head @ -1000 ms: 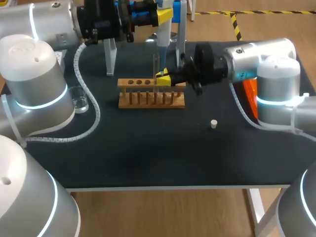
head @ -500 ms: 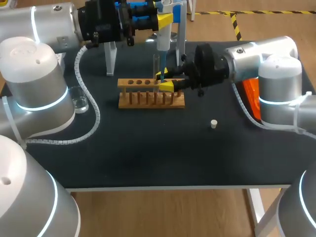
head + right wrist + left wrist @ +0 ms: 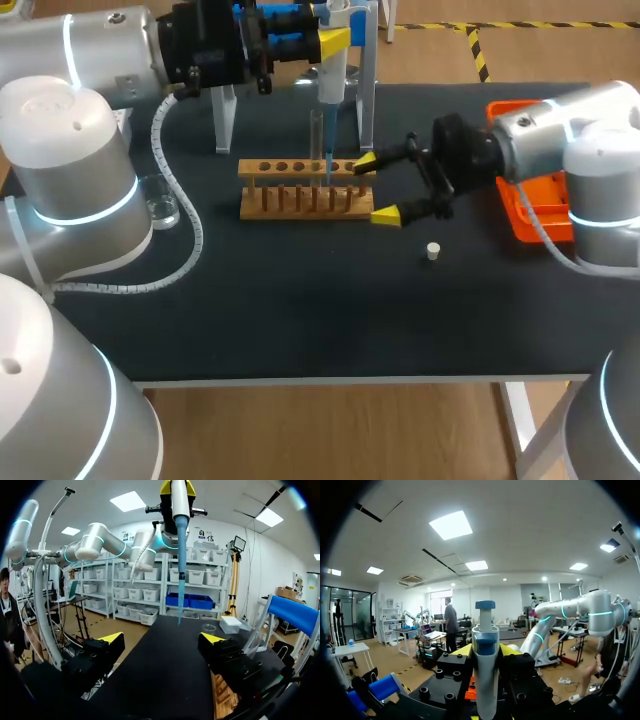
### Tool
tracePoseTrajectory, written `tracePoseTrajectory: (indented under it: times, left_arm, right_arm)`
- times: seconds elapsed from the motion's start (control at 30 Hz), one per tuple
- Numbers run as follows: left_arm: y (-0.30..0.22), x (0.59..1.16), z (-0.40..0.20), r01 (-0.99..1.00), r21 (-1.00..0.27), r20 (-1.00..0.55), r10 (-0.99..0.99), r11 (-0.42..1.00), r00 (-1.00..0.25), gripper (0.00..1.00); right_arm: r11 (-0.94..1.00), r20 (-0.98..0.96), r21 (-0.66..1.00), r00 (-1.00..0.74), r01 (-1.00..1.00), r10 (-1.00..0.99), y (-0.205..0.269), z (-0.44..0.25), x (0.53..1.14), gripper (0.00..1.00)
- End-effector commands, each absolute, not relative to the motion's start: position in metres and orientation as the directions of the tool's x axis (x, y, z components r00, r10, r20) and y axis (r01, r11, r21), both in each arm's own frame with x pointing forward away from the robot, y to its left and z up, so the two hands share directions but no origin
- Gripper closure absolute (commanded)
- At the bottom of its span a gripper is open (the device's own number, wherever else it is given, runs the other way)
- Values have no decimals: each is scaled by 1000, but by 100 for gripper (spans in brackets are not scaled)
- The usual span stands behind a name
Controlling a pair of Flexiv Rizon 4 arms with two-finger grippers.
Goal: Invert the test tube, pick up the pipette, mount the tip to pipette, aspirate from beaker and dispense into the tube, eject the tip, return the pipette, and cap with the stopper.
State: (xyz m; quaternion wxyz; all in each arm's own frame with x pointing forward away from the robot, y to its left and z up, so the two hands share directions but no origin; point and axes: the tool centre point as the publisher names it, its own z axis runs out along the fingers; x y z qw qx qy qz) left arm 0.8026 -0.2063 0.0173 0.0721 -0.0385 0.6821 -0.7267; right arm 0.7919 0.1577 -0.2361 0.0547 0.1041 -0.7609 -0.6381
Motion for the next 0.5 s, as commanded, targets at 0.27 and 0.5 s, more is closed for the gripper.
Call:
tracePoseTrajectory:
  times: [0.27,0.5]
  left_arm:
    - [-206,803,17,53,-997,-43,-156,-61,-987,100]
    - [-206,803,17,53,-997,-43,-156,-61,-987,100]
  right_arm:
    - [177,-116,973,-978,-148,-176,119,-228,772,0]
    - [177,-116,973,-978,-148,-176,119,-228,772,0]
